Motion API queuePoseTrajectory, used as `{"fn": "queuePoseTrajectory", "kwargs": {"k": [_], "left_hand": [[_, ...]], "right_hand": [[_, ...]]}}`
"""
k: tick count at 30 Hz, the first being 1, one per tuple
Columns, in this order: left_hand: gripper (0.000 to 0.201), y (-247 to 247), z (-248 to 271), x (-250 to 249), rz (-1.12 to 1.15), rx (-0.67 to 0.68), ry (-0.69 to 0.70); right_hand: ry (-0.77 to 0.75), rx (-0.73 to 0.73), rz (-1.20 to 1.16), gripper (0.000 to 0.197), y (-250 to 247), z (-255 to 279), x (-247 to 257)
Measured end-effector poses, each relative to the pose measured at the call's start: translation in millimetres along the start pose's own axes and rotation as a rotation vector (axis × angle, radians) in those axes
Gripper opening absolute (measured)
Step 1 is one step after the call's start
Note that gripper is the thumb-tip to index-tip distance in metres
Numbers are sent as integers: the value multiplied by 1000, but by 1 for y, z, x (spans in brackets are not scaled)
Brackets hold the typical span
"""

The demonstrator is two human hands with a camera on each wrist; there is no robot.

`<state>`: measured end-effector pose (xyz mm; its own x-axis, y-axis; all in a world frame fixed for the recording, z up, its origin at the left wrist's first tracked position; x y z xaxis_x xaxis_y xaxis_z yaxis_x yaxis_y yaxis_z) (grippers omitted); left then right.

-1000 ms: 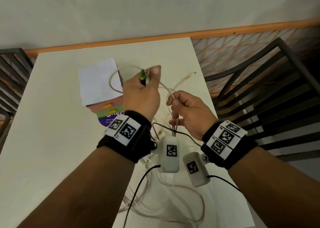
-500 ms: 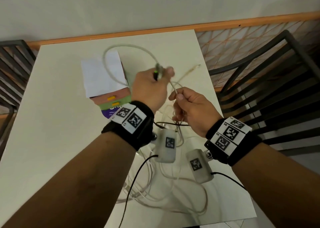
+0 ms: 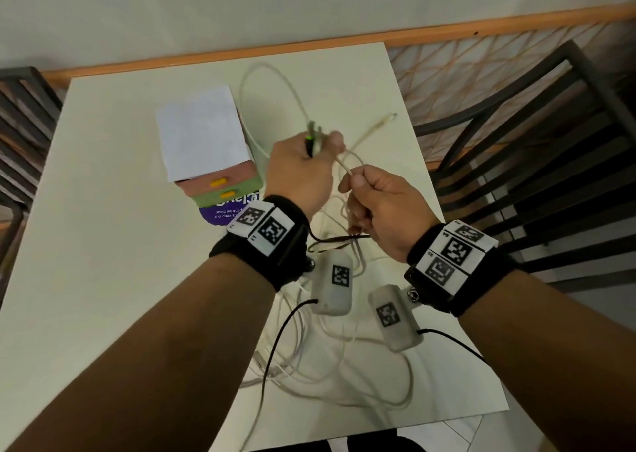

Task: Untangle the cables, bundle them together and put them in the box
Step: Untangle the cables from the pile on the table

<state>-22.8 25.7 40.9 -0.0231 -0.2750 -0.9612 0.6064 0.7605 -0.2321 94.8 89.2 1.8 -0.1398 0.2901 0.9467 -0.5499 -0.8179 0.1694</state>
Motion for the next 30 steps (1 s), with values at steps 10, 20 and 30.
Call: {"fn": "queuePoseTrajectory", "kwargs": {"k": [10, 20, 30], "left_hand": [[29, 2, -1, 7, 140, -12, -37], [16, 27, 15, -8, 59, 183, 62], [17, 28, 16, -12, -99, 151, 153]], "right_hand": [[-1, -20, 2, 28, -3, 3, -6], [-65, -24, -33, 23, -8, 7, -1], [-35, -106, 24, 28, -22, 13, -8]]}}
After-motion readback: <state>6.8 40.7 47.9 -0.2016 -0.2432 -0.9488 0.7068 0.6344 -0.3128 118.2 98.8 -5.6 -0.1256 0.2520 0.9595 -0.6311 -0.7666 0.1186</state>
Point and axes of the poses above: each hand's wrist, its own z-axis away from the middle knuckle, its own y-axis out of the palm, x = y × z, the point moved 10 cm from there along -z, towards the middle knuckle, and after that the axes turned 3 degrees about x, right-handed, at the moved point
